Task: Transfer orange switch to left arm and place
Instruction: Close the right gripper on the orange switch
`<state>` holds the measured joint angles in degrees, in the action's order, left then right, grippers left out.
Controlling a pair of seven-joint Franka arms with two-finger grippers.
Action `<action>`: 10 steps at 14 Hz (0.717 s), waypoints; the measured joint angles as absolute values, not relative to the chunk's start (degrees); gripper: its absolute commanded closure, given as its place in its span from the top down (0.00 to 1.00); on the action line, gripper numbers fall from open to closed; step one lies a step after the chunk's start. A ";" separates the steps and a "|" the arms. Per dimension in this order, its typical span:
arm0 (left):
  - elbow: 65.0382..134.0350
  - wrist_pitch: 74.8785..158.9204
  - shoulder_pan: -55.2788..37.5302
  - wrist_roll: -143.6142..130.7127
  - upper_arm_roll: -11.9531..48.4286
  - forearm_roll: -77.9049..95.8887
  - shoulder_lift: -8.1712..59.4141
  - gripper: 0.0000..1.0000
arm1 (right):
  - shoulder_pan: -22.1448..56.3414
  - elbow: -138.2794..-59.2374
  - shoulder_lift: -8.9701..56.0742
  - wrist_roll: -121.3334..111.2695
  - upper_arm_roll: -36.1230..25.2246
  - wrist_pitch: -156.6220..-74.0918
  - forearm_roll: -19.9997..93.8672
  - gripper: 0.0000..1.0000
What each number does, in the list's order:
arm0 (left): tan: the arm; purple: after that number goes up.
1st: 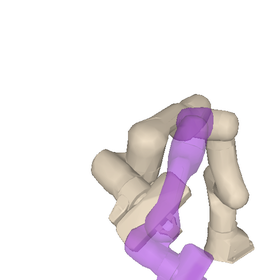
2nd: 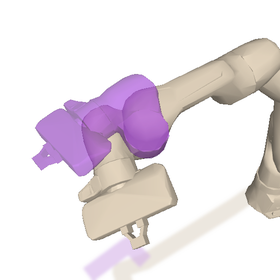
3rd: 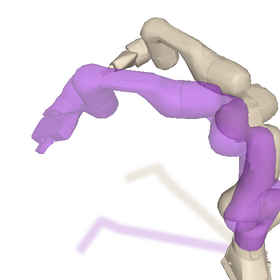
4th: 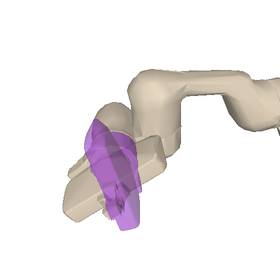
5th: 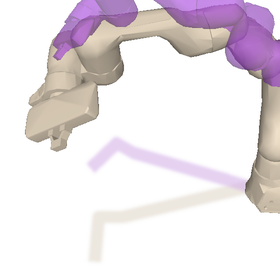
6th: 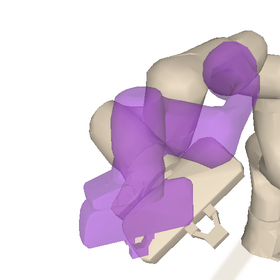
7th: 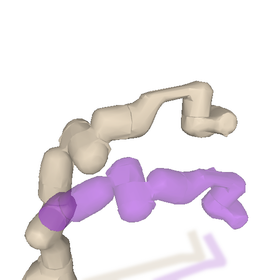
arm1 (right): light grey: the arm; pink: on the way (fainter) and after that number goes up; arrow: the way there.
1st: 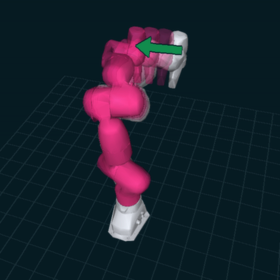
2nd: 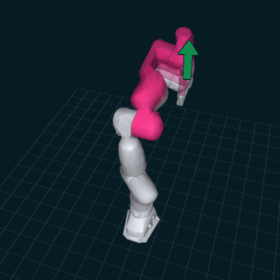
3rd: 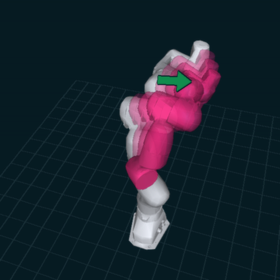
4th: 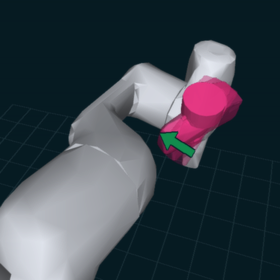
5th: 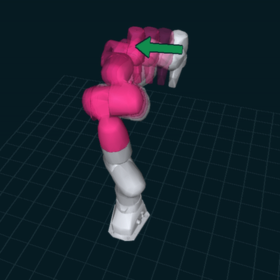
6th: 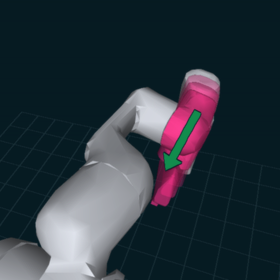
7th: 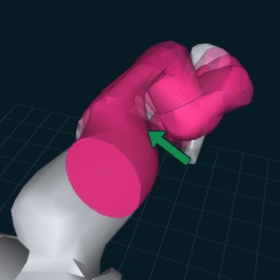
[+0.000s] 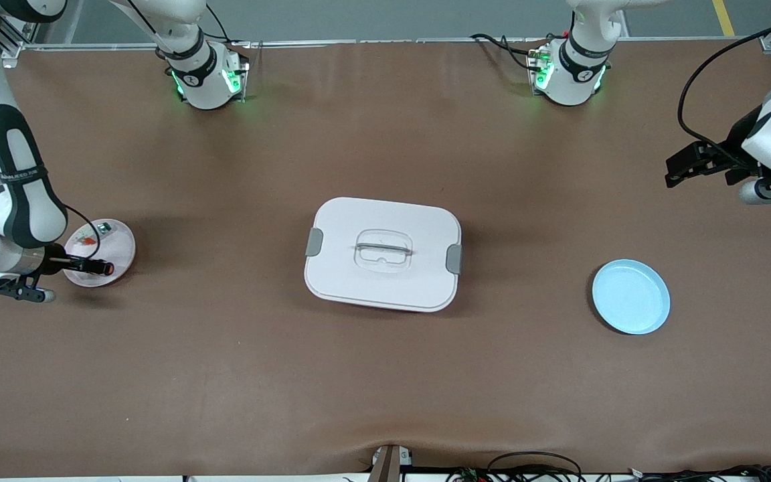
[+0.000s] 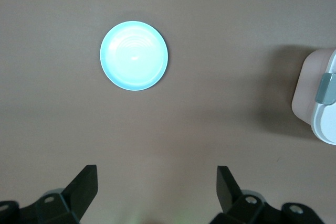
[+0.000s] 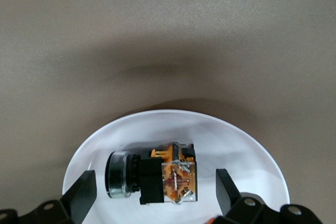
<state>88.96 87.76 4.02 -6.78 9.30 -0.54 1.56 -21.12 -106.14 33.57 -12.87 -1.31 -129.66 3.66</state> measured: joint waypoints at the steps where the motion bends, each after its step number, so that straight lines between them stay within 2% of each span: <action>1: 88.97 87.76 4.02 -6.78 9.30 -0.54 1.56 1.00 | -21.12 -106.20 33.59 -12.86 -1.31 -129.65 3.66 1.00; 10: 89.02 87.90 4.02 -6.78 9.30 -0.54 1.56 1.00 | -21.11 -107.08 34.06 -12.86 -1.26 -129.64 3.66 1.00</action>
